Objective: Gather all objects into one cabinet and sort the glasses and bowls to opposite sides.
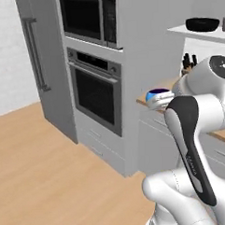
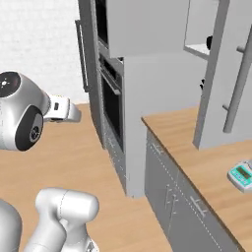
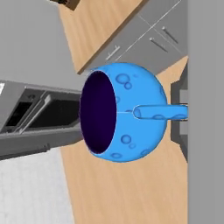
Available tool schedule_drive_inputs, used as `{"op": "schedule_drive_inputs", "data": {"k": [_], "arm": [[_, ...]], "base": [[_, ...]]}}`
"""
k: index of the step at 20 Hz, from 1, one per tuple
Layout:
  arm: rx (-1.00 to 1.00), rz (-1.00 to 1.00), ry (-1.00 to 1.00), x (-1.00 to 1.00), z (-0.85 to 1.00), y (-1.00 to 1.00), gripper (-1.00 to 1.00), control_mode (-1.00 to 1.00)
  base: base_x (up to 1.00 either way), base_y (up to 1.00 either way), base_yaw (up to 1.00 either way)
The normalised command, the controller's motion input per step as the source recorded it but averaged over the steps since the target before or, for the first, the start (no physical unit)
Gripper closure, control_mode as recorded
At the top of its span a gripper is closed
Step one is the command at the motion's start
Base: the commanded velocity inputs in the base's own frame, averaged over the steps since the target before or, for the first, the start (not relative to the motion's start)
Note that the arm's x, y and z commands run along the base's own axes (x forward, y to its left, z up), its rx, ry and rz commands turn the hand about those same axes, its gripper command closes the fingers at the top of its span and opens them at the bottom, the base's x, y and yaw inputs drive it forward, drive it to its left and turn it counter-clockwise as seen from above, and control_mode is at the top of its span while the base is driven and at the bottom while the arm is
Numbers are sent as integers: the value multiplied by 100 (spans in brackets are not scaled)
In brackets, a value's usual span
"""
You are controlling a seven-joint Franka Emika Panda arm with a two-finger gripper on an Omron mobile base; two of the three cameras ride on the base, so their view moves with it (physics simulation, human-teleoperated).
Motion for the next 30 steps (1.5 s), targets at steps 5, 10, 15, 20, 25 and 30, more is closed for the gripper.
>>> {"op": "schedule_drive_inputs", "data": {"k": [5, 10, 15, 20, 25, 30], "arm": [[0, 0, 0, 0, 0, 0, 100, 100], [0, 0, 0, 0, 0, 0, 100, 100], [0, 0, 0, 0, 0, 0, 100, 100], [0, 0, 0, 0, 0, 0, 100, 100], [0, 0, 0, 0, 0, 0, 100, 100], [0, 0, 0, 0, 0, 0, 100, 100]], "base": [[39, 8, -76], [42, 13, -76], [65, 19, -65], [74, 12, -48], [45, 14, -45], [0, 27, -33]]}}
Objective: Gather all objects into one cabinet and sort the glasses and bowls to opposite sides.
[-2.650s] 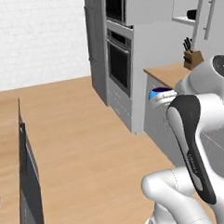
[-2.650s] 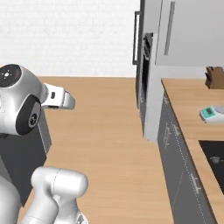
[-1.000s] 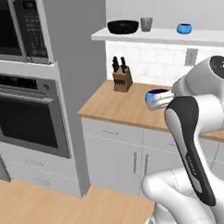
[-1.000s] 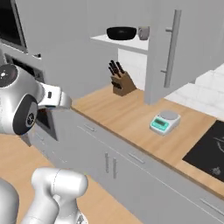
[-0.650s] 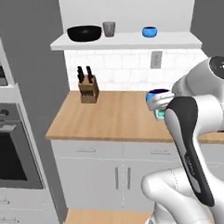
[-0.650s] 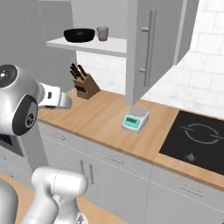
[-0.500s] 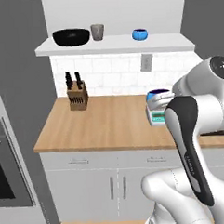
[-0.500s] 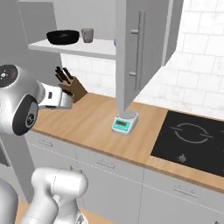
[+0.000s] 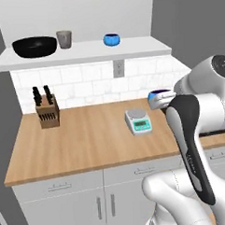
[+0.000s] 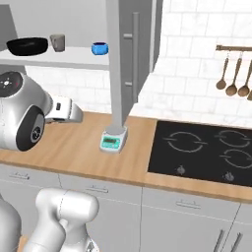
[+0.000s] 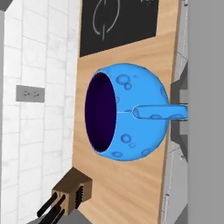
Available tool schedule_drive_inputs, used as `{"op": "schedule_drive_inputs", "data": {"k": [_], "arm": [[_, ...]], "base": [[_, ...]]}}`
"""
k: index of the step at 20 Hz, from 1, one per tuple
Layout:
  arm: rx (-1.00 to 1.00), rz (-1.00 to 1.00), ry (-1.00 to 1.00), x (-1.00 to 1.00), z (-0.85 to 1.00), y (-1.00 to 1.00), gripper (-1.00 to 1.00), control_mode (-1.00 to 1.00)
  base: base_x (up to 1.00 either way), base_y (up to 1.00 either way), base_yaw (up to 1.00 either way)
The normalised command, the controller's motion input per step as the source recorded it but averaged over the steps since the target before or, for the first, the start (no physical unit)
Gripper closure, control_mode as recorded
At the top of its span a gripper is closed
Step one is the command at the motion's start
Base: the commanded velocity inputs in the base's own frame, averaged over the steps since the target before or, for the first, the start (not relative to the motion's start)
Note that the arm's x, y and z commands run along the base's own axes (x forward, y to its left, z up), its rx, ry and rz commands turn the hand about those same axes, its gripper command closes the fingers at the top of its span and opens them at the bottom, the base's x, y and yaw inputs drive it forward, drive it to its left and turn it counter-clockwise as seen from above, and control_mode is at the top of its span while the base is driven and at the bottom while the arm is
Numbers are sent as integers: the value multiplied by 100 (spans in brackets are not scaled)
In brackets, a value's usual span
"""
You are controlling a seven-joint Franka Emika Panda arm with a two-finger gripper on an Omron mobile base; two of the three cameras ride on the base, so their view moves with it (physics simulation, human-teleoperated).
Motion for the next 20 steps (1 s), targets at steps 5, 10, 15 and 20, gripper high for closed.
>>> {"op": "schedule_drive_inputs", "data": {"k": [5, 10, 15, 20], "arm": [[0, 0, 0, 0, 0, 0, 100, 100], [0, 0, 0, 0, 0, 0, 100, 100], [0, 0, 0, 0, 0, 0, 100, 100], [0, 0, 0, 0, 0, 0, 100, 100]], "base": [[0, 42, -20], [4, 49, -5], [29, 29, 0], [55, 1, 0]]}}
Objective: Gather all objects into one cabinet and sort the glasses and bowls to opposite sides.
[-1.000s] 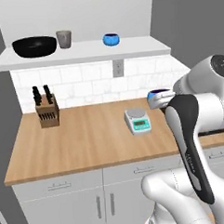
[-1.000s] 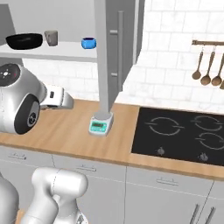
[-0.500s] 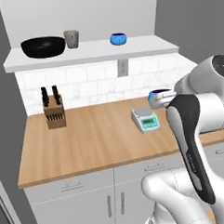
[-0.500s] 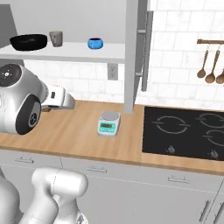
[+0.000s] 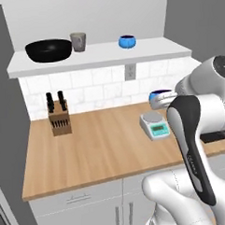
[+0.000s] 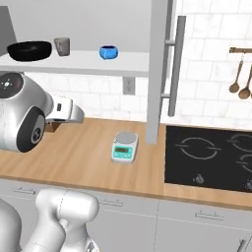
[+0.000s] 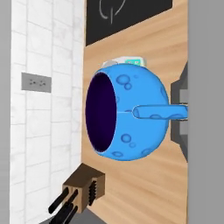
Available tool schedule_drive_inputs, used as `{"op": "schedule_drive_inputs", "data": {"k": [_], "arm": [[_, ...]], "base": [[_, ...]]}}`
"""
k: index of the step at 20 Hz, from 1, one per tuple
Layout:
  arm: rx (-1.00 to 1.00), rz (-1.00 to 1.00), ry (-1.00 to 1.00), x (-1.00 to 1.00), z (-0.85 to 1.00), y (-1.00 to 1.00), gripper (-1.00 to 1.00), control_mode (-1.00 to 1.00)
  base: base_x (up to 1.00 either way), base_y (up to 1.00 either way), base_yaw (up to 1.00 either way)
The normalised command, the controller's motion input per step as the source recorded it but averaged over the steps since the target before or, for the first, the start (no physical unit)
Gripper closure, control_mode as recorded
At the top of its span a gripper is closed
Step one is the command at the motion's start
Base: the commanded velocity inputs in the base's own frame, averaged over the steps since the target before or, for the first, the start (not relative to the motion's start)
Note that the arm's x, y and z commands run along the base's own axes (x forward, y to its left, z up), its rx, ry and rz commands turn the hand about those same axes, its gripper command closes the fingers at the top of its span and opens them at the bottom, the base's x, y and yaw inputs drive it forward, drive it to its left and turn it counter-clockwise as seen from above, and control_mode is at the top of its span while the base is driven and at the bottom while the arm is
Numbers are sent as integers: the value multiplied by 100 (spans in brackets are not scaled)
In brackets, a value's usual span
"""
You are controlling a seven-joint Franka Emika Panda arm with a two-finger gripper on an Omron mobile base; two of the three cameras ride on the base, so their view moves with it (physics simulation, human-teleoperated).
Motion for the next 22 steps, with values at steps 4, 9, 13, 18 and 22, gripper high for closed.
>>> {"op": "schedule_drive_inputs", "data": {"k": [4, 9, 13, 18, 22], "arm": [[0, 0, 0, 0, 0, 0, 100, 100], [0, 0, 0, 0, 0, 0, 100, 100], [0, 0, 0, 0, 0, 0, 100, 100], [0, 0, 0, 0, 4, -1, 100, -100], [0, -1, -6, -3, 50, -5, 100, -100]], "base": [[52, 0, 0], [42, 0, 1], [3, 0, 0], [0, 0, 0], [0, 0, 0]]}}
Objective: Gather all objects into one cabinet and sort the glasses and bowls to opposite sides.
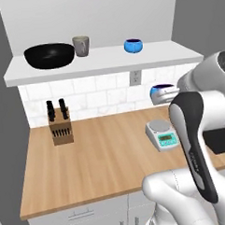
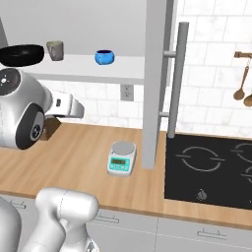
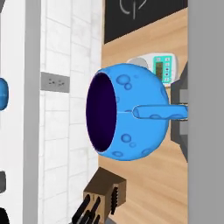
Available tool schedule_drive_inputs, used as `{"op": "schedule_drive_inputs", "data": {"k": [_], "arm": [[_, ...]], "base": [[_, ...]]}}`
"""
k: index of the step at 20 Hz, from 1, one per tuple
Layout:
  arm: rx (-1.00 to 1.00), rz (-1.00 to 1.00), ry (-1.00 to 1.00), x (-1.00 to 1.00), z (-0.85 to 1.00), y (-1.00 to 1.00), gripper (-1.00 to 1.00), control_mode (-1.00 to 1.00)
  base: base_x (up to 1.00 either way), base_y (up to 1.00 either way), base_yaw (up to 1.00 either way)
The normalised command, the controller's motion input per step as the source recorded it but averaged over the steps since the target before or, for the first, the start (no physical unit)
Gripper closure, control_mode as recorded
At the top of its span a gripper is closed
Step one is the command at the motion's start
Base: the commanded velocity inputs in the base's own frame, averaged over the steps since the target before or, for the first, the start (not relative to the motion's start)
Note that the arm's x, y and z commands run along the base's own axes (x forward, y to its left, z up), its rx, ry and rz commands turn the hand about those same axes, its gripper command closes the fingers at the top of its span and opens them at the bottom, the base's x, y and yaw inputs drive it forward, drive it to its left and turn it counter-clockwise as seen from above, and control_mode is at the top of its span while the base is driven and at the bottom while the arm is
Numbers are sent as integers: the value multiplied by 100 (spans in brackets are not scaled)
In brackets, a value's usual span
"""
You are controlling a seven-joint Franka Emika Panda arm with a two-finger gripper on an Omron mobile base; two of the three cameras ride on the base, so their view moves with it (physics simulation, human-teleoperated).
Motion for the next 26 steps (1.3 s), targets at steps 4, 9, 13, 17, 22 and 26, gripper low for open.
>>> {"op": "schedule_drive_inputs", "data": {"k": [4, 9, 13, 17, 22, 26], "arm": [[0, -10, -9, -3, 61, -25, 100, -100], [0, -19, -13, -12, 49, -47, 100, -100], [0, -20, -13, -5, 37, -51, 100, -100], [0, -11, -14, 32, 5, -23, 100, -100], [0, -4, -10, 61, 1, -6, 100, -100], [0, 0, 0, 80, 1, -4, 100, -100]], "base": [[0, 0, 0], [0, 0, 0], [0, 0, 0], [0, 0, 0], [0, 0, 0], [0, 0, 0]]}}
